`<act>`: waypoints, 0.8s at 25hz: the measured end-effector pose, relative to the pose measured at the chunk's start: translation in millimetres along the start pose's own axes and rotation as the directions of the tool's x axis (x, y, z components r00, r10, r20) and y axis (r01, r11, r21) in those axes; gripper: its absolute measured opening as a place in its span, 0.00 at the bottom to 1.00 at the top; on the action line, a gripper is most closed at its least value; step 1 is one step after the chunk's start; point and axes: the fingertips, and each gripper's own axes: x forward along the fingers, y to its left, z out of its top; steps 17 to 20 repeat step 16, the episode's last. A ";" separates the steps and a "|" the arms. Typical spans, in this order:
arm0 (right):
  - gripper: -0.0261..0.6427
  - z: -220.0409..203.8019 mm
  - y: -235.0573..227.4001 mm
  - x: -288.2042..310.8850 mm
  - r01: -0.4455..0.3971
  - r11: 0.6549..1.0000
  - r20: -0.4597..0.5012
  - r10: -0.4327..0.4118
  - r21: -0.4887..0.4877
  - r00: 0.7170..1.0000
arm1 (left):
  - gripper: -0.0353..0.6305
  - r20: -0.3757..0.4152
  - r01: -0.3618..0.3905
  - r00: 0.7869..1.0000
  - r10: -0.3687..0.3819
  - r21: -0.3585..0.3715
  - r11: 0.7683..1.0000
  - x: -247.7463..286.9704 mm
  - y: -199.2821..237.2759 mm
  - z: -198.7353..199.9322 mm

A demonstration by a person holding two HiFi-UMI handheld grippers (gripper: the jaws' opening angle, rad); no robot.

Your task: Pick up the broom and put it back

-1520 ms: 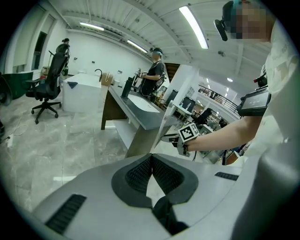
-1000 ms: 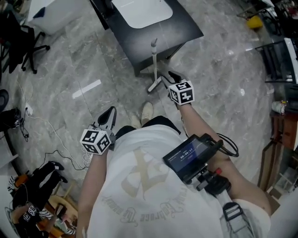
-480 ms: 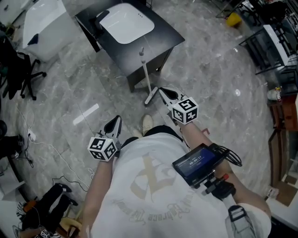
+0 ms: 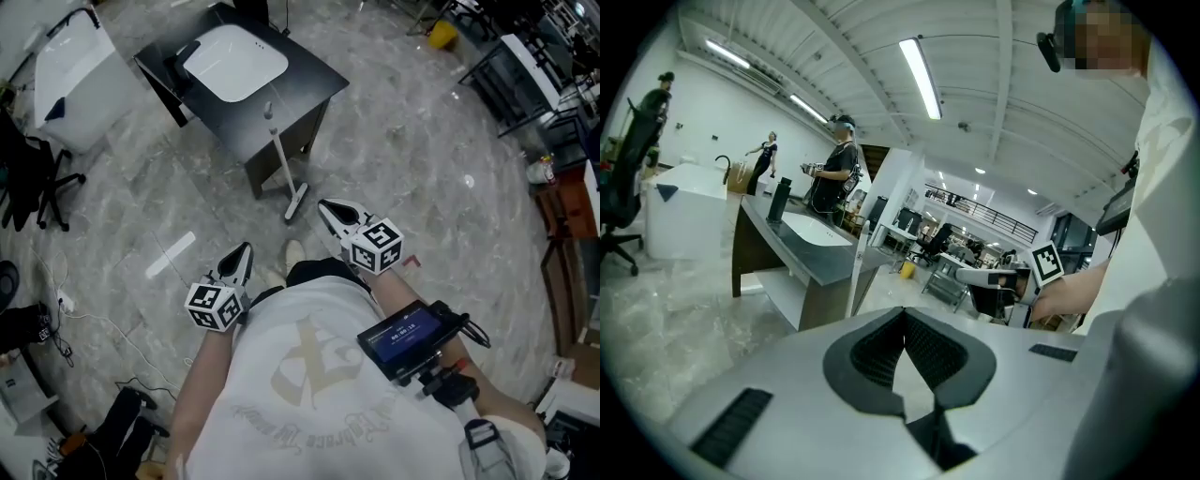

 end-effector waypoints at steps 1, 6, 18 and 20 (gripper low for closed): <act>0.06 -2.3 0.3 -3.4 0.004 1.000 -0.005 -0.004 -0.006 1.000 | 0.07 -0.002 0.006 1.000 -0.006 0.001 1.000 0.5 -2.3 -1.4; 0.06 -6.6 7.8 -9.3 -0.009 0.999 -0.018 0.008 -0.036 1.000 | 0.07 -0.001 0.009 1.000 -0.009 -0.003 1.000 -2.2 -4.4 -5.6; 0.06 0.8 9.9 2.4 -0.032 0.999 -0.002 0.032 -0.023 0.999 | 0.07 -0.020 0.022 1.000 -0.023 -0.028 0.999 10.5 1.1 -17.0; 0.06 0.8 9.9 2.4 -0.032 0.999 -0.002 0.032 -0.023 0.999 | 0.07 -0.020 0.022 1.000 -0.023 -0.028 0.999 10.5 1.1 -17.0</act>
